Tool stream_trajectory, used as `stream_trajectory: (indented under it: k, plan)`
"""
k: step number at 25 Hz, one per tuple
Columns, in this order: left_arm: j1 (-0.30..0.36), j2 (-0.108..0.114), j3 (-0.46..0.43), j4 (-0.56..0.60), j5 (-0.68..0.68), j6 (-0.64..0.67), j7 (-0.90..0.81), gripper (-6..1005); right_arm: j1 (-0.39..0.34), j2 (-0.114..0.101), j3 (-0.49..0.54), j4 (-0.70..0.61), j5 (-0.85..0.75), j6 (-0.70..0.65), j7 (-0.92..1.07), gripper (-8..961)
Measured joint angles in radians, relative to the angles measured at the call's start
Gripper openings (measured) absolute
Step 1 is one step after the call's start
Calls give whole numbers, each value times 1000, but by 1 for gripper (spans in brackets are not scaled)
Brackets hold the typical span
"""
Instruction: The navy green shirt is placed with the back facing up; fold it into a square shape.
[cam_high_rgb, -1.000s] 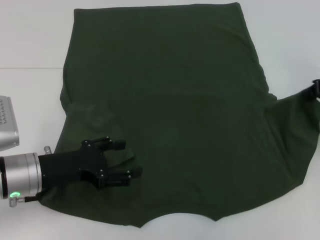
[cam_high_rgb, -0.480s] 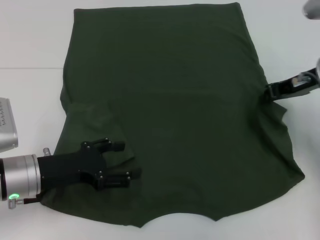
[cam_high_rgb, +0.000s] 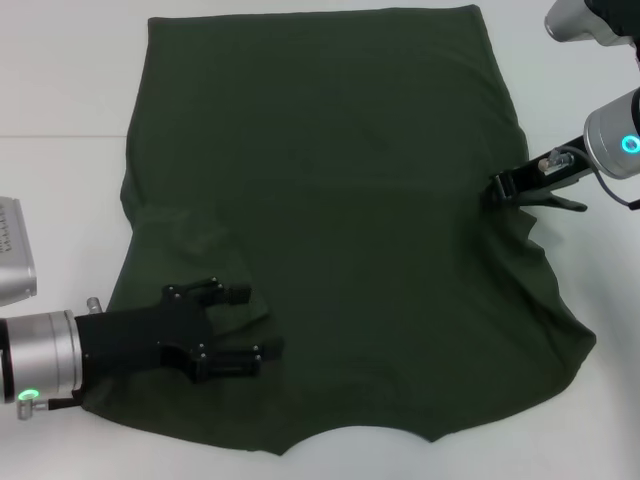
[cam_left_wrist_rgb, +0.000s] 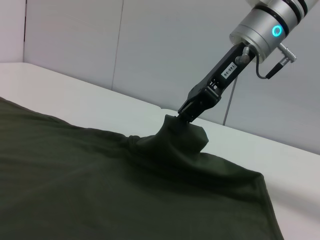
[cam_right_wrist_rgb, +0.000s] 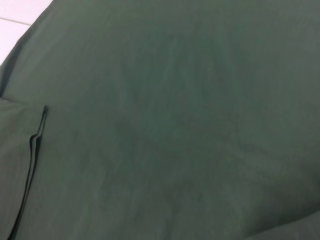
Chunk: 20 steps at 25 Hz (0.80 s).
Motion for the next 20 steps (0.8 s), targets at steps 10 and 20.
stream_trajectory:
  k: [10, 20]
  plan:
    - [-4, -1, 1, -11, 0, -2, 0, 887, -2, 1, -1, 22, -1, 10, -5, 14]
    - [-2, -7, 0, -11, 0, -3, 3, 888, 1, 6, 1, 27, 60, 20, -12, 196]
